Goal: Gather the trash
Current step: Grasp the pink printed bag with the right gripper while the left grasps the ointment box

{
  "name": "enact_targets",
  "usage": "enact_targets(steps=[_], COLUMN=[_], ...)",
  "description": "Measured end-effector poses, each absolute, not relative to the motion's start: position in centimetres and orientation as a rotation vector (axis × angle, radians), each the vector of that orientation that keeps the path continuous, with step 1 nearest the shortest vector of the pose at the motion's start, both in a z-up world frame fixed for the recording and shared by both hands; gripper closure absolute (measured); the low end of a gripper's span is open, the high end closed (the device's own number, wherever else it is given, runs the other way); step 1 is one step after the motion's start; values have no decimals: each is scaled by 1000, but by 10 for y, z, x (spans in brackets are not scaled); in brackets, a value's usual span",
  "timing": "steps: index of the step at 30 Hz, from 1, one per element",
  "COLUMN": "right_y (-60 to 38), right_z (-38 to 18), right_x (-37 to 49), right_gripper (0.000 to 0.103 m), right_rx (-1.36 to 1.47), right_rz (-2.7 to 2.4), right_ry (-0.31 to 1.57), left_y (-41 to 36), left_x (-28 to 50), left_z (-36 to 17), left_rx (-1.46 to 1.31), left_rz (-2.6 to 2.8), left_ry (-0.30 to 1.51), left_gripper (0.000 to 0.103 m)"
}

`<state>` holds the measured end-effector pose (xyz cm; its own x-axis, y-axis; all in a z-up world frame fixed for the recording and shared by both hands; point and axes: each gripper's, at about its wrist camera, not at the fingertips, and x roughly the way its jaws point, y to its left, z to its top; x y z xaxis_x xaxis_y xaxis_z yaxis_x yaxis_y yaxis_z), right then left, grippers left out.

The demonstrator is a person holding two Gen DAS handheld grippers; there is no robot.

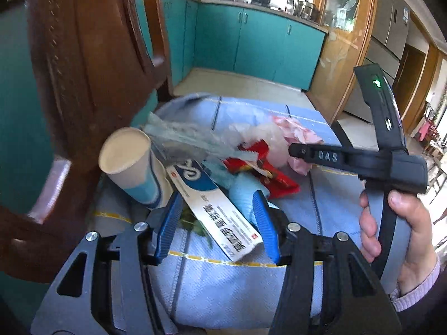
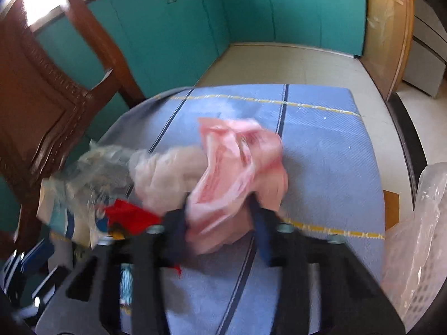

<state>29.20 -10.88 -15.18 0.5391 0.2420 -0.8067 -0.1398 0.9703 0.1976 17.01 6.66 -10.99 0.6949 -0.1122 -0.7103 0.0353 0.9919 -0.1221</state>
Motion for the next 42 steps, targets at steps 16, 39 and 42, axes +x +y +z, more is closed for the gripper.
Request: enact_targets(steps=[16,39,42], right_y=[-164,-153,-139], right_z=[-108,-114,-126], right_x=[204,197,199], right_gripper=[84,47,44], right_rx=[69,-21,-71], right_rz=[192,266,268], right_ry=[836,854,882], left_y=[62,64,64], left_x=[186,158,160], left_z=[-145,-153,-154], left_rx=[-169,-92,-94], left_rz=[-90,-114,-100], left_ry=[966,958,964], left_gripper=[46,58,45])
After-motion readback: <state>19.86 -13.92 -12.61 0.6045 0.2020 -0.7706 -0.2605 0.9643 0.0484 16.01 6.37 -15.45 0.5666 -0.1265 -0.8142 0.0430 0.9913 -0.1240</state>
